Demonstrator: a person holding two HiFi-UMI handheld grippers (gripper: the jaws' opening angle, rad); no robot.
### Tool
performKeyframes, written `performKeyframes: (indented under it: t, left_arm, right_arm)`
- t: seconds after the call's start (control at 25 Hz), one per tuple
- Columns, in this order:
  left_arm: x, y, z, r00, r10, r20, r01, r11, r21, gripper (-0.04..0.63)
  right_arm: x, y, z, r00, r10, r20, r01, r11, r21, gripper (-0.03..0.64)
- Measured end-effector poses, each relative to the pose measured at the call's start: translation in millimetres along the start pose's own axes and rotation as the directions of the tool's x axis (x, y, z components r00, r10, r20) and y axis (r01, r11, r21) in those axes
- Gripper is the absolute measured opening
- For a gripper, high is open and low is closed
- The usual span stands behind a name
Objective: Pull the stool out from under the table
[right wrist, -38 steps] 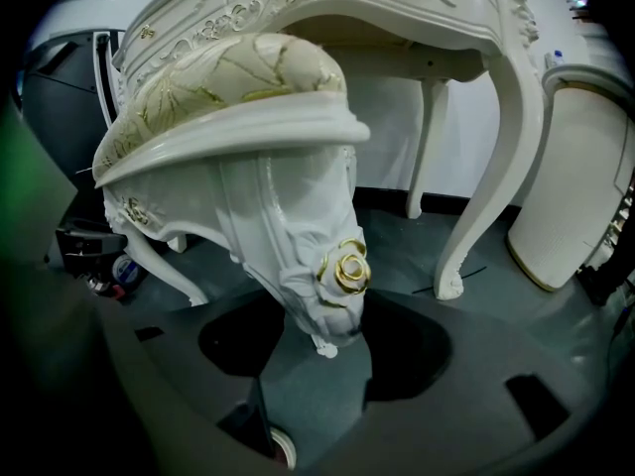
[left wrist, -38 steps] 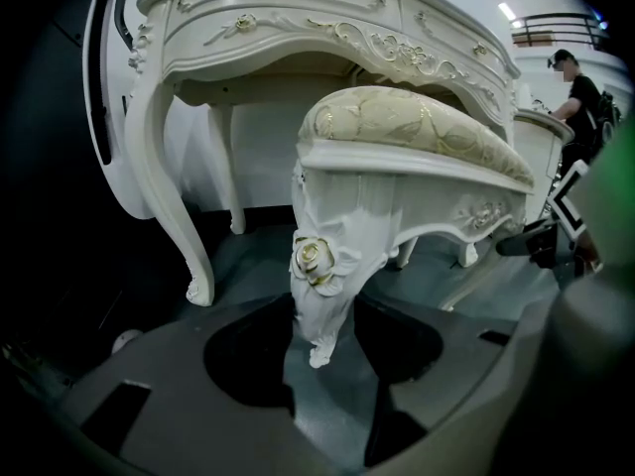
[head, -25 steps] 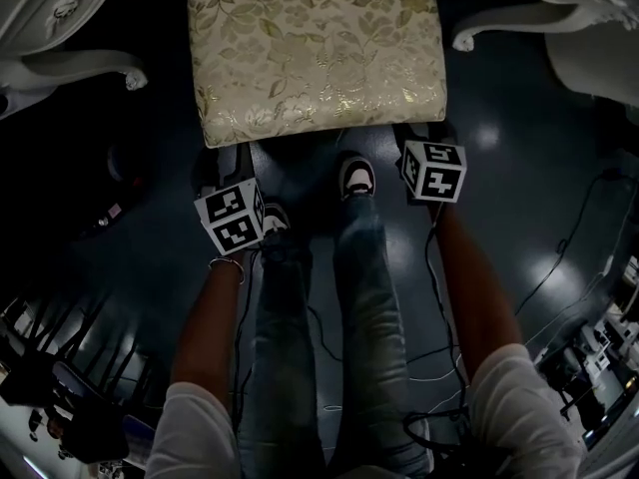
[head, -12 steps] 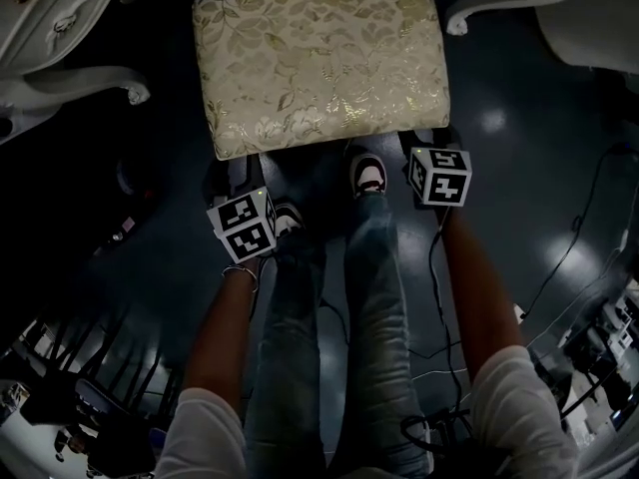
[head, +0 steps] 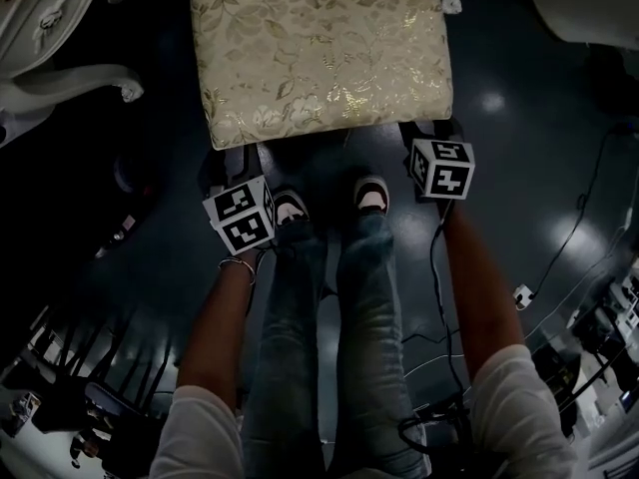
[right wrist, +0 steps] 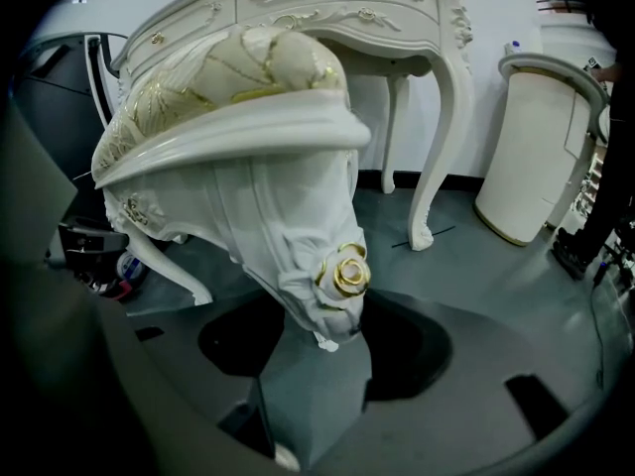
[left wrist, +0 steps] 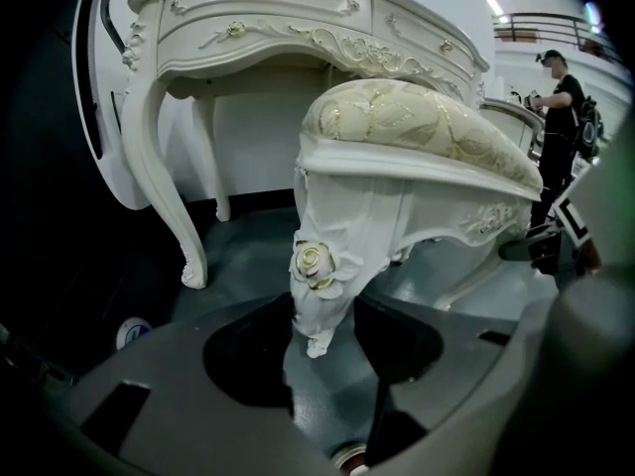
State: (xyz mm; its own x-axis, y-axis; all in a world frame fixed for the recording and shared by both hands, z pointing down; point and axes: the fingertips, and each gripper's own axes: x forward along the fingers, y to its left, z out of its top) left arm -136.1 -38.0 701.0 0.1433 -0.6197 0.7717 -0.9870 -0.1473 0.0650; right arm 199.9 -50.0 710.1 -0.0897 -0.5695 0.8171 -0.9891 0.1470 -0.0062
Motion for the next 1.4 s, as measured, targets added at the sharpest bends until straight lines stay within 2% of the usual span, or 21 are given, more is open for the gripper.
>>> performKeyframes:
  t: [0.28,0.68,0.88,1.4]
  left_arm:
    - [1,5,1,1.000,0.007,0.006,-0.007,1.000,0.006,0.201]
    - [-6,-3,-3,0.999,0.037,-0.028,-0.038,0.999,-0.023,0.201]
    - [-2,-6,-4,0.998,0.052,-0.034,-0.054,0.998,-0.041,0.201]
    - [-7,-6,-4,0.998,0.058,-0.025,-0.058,0.998,-0.023,0.201]
  right_arm:
    - [-3,6,-6,1.000,-0.021,0.021,0.020,0.999,0.034,0.241]
    - [4,-3,3,0.999,0.038,-0.005,-0.038,0.999,-0.018,0.241]
    - [9,-6,8,0.999,0.039,0.011,-0.039,0.999,-0.031,0.239]
    - [7,-6,5,0.998,0.055,-0.005,-0.056,0.998,-0.030,0.239]
